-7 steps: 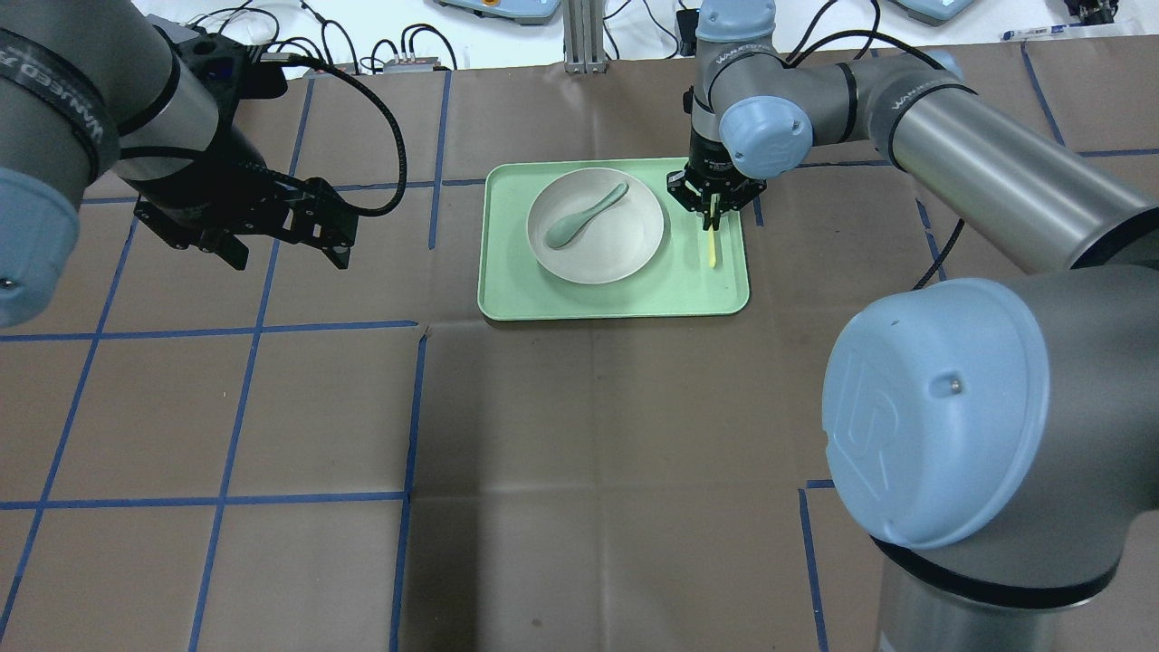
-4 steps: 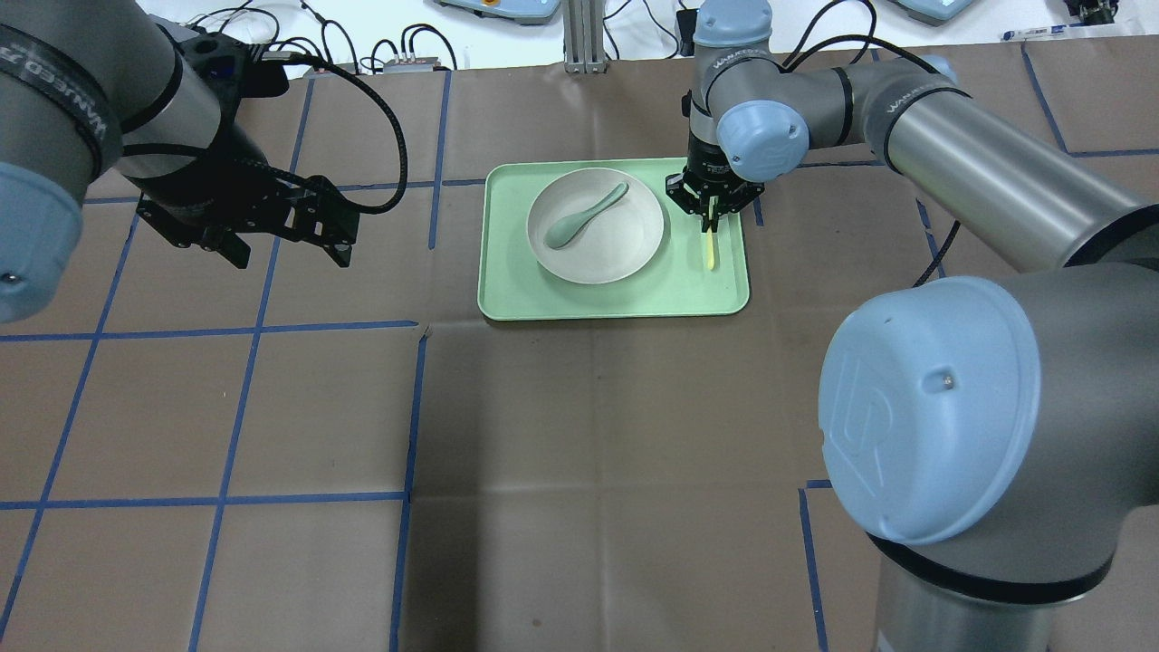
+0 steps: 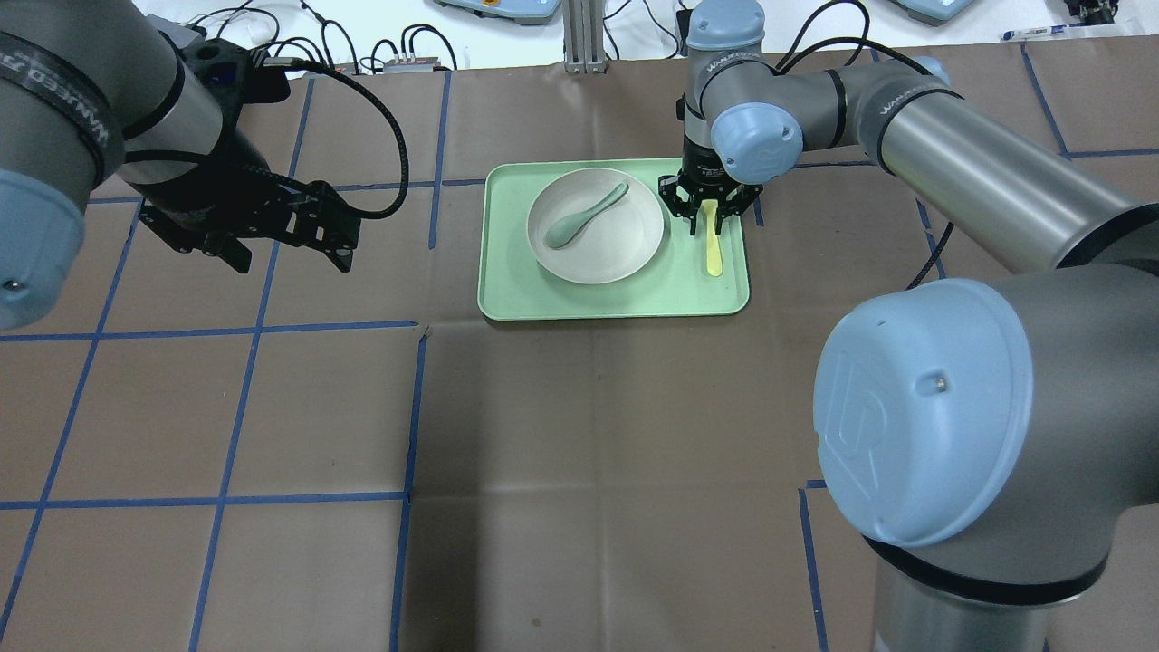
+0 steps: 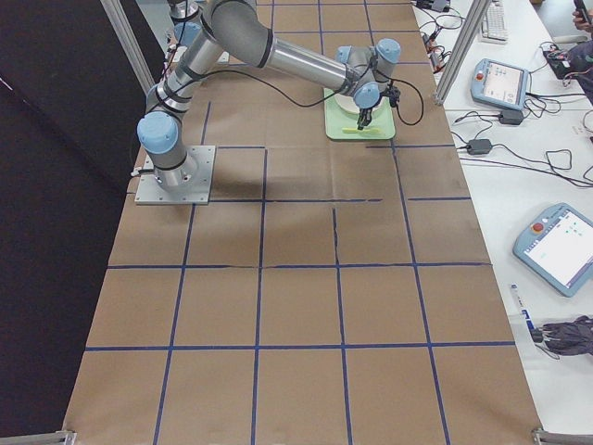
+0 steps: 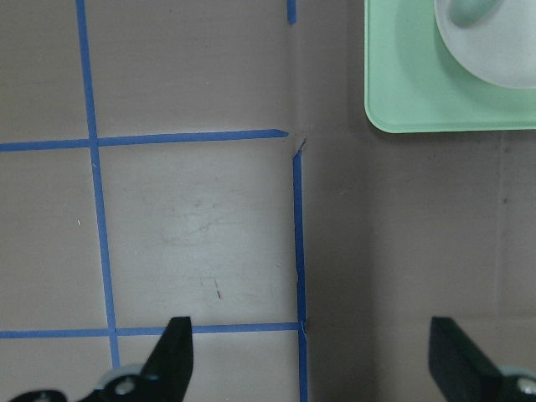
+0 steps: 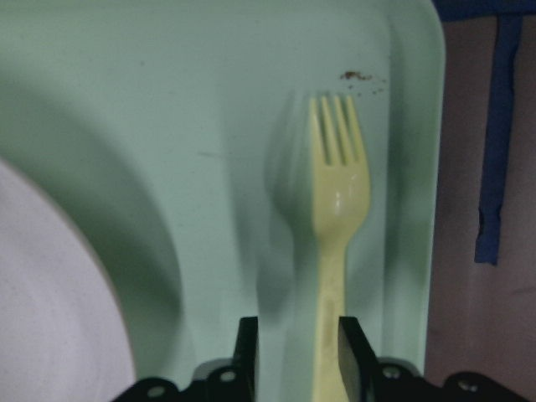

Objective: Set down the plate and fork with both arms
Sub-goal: 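Lower the fork onto the tray and open the right gripper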

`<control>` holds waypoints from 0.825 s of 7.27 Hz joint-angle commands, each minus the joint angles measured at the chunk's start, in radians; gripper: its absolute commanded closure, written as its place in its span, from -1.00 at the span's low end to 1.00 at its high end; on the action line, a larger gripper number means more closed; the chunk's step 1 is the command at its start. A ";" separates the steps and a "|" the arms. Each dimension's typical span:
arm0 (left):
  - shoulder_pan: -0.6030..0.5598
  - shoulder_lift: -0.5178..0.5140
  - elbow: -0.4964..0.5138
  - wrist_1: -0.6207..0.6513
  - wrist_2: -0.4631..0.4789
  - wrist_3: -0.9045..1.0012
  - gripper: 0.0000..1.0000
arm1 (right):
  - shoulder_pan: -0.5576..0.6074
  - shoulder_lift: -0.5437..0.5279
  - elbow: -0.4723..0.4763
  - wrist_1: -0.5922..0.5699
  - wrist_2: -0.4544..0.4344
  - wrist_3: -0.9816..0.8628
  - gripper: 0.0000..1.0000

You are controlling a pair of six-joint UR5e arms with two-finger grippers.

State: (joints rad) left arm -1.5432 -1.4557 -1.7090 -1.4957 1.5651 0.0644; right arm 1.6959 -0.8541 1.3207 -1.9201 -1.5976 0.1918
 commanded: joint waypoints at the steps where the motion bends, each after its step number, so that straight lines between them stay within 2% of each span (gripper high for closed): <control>1: 0.000 -0.002 0.000 0.000 0.001 0.002 -1.00 | 0.001 -0.009 -0.001 0.006 0.002 0.001 -0.89; 4: 0.000 0.004 -0.003 0.000 0.003 0.003 -1.00 | -0.005 -0.130 0.012 0.042 0.022 -0.029 -1.00; 6: 0.000 0.003 -0.001 0.000 0.003 0.003 -1.00 | -0.030 -0.292 0.098 0.070 0.027 -0.086 -1.00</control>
State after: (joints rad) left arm -1.5432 -1.4528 -1.7103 -1.4956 1.5677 0.0673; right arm 1.6815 -1.0472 1.3648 -1.8634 -1.5746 0.1372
